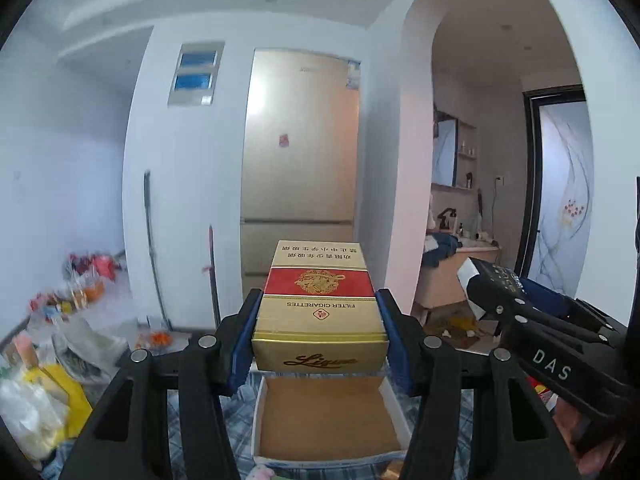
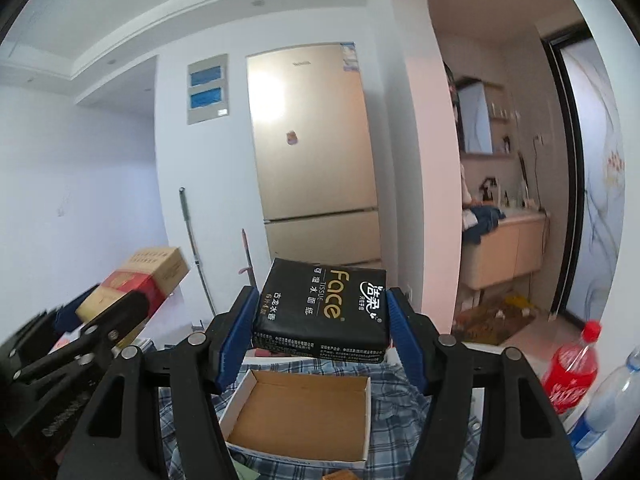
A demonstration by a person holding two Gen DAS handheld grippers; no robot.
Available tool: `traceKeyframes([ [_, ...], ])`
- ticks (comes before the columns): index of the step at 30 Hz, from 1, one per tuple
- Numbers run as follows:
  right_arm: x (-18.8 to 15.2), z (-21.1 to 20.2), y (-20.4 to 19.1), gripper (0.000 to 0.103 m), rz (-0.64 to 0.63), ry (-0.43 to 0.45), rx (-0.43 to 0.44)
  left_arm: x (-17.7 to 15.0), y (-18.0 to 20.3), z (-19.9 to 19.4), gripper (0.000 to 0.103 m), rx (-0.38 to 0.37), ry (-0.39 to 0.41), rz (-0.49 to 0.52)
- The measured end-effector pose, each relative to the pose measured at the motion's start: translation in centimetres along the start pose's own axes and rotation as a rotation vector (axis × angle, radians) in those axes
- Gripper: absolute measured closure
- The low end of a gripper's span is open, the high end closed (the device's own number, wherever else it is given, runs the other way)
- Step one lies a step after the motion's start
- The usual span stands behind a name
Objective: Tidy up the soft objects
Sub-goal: 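Raise both held packs and carry them over the open cardboard box, then lower both packs into the cardboard box and open both grippers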
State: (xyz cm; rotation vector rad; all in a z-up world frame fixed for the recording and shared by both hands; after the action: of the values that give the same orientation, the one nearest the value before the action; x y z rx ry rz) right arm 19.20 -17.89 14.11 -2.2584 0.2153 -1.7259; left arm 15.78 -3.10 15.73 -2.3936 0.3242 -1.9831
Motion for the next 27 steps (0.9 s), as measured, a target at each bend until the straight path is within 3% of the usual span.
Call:
traceKeyframes([
  [7,-5.0,5.2,1.1,0.040,-0.061,-0.135,-0.040,-3.9,-0.8,5.4,0.045,-0.006,-0.156,0.019],
  [11,-7.5,7.9,2.8,0.040,-0.076,-0.222,-0.082,-7.0,0.1,9.3,0.045,-0.075,-0.318,0.040],
  [15,-11.3,11.5,4.1,0.040,-0.049,-0.375,-0.095,-10.7,0.2,13.2,0.045,-0.080,-0.454,0.042],
  [19,-14.5,13.7,5.1,0.040,-0.069,-0.385,-0.175,-13.7,0.7,15.4,0.045,-0.107,-0.533,0.051],
  [22,-16.6,15.1,4.9,0.040,-0.068,-0.487,-0.147,-16.2,1.1,16.8,0.045,-0.137,-0.586,0.041],
  [27,-19.1,16.0,4.4,0.040,-0.125,-0.586,-0.145,-19.2,0.8,18.5,0.045,-0.127,-0.677,0.043],
])
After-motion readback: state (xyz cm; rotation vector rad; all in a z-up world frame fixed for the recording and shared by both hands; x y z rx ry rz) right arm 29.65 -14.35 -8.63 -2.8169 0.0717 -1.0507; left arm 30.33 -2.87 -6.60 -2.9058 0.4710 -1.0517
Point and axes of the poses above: each gripper's, at about its wrist camera, not at the fingertips, and z roughly the way its jaws point, y to its right, x to its top, the point moved 6 cm from there along z, roughly the way its jaws point, and after that the axes turned 13 degrees about z, right-handed, at the moved point
